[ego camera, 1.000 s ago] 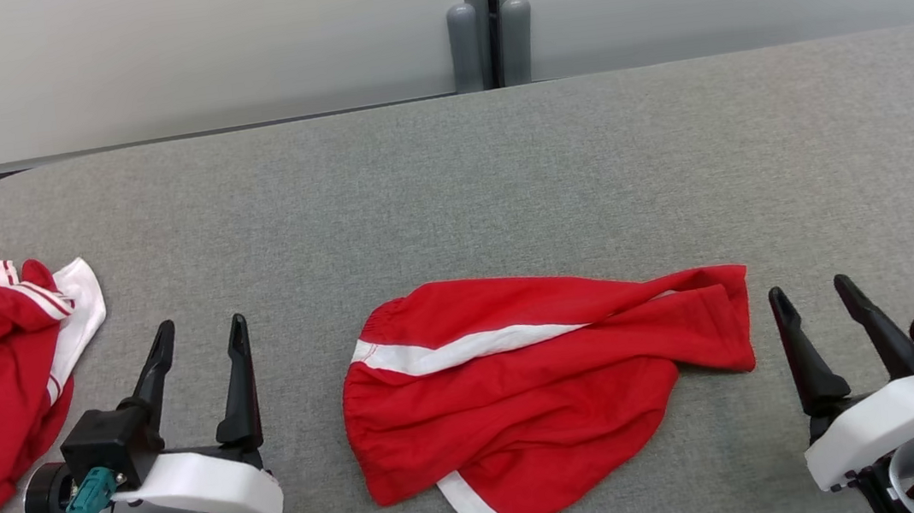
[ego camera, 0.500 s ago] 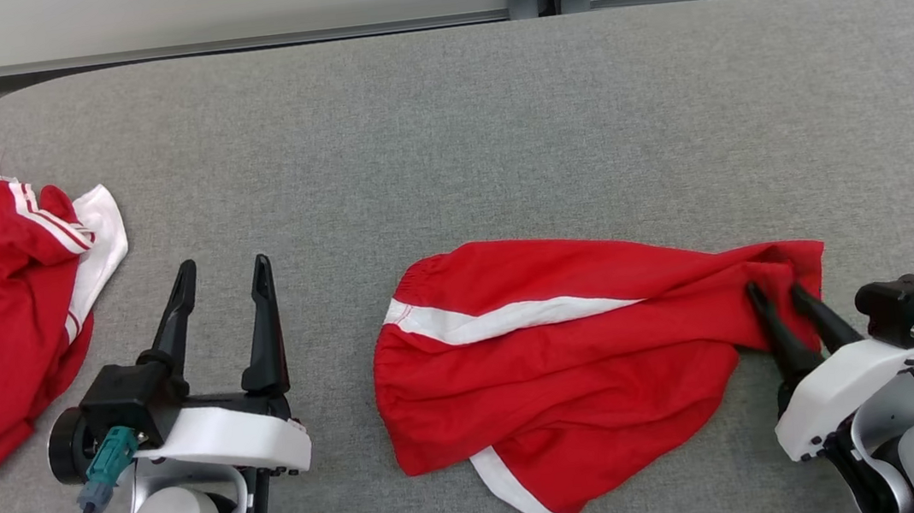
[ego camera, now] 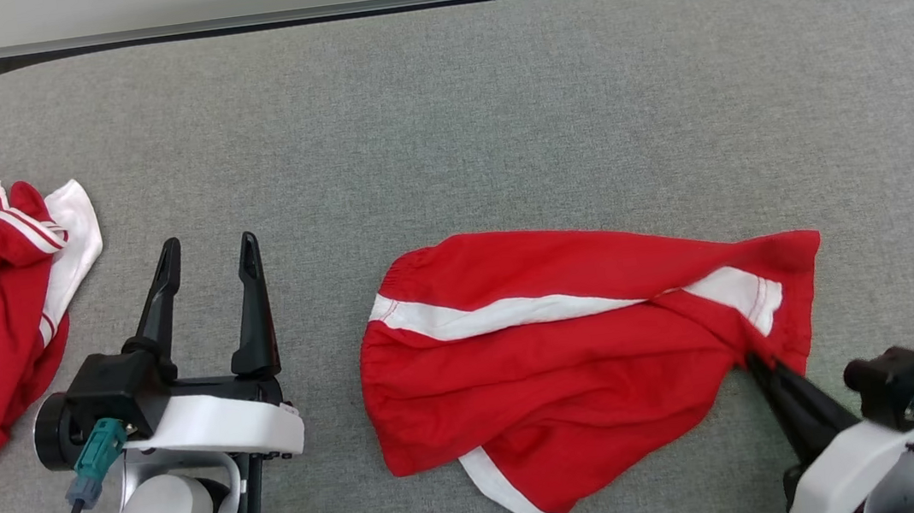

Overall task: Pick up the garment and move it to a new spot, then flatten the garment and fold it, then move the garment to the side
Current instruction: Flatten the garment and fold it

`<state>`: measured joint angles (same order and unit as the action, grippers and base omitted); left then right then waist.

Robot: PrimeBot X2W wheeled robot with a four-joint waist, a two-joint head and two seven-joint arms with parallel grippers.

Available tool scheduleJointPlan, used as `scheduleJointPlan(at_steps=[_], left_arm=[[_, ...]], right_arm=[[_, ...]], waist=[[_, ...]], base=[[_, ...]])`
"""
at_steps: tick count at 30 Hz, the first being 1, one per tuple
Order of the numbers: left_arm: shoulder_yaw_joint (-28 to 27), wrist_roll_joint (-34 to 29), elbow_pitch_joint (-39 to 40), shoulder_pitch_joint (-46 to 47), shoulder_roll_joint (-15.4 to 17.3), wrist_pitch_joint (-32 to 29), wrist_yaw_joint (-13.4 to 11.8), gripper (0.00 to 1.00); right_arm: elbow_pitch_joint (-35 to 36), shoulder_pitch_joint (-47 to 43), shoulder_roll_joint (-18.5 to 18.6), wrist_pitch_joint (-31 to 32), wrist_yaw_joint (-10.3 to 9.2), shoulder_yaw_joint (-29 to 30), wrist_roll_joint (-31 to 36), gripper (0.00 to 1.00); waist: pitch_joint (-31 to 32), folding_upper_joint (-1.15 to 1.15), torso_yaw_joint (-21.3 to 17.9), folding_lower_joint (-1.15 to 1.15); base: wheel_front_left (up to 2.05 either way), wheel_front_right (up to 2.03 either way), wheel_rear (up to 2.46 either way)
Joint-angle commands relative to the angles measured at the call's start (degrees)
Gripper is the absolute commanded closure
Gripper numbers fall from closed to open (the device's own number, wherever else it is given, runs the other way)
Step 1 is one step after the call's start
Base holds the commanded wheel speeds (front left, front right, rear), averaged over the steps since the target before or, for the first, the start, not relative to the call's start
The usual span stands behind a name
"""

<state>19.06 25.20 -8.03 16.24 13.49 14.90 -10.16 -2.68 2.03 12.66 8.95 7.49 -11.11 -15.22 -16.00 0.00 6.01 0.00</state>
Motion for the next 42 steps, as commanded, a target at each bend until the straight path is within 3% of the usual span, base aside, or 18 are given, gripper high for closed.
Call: scheduleJointPlan(at_steps=[1,9,11,12,19,26,42], left_arm=[[-0.4,-0.4,0.1,0.8,0.2,0.3,-0.1,0.0],[-1.2,0.0,-0.3,-0.4,-0.4,0.4,-0.5,0.0],[-1.5,0.1,-0.3,-0.7,-0.5,0.3,-0.7,0.0],[-1.6,0.1,-0.3,-0.9,-0.5,0.3,-0.8,0.0],[-2.4,-0.5,0.2,-3.4,-0.7,0.3,-1.9,0.0],[-2.9,-0.9,0.7,-6.3,-1.0,0.3,-2.5,0.0],[-1.0,-1.3,1.3,-10.6,0.7,-1.8,-2.6,0.0]], right_arm=[[0.5,-1.9,0.3,1.2,0.0,-0.2,0.4,1.0],[-7.4,-7.4,-1.3,2.1,-0.08,-0.7,1.5,0.98],[-8.8,-6.1,-1.9,0.6,-0.14,-0.4,1.6,0.29],[-9.0,-5.2,-2.3,-0.5,-0.14,-0.3,1.4,0.0],[-4.8,-1.9,-3.1,-8.1,-0.03,1.3,-0.8,0.0],[1.0,-0.1,-2.1,-11.7,-0.03,2.6,-1.9,0.0],[1.9,-1.1,-3.5,-9.8,-0.03,5.0,-1.4,0.0]], waist=[[0.0,0.0,-0.2,0.0],[0.1,0.0,-0.8,0.0],[0.3,0.0,-1.1,0.0],[0.4,0.0,-1.2,0.0],[2.5,0.0,-2.3,0.0],[5.5,0.0,-3.5,0.0],[11.4,0.0,-5.1,0.0]], base=[[0.0,0.0,0.0],[0.0,0.0,0.0],[0.0,0.0,0.0],[0.0,0.0,0.0],[0.0,0.0,0.0],[0.0,0.0,0.0],[0.0,0.0,0.0]])
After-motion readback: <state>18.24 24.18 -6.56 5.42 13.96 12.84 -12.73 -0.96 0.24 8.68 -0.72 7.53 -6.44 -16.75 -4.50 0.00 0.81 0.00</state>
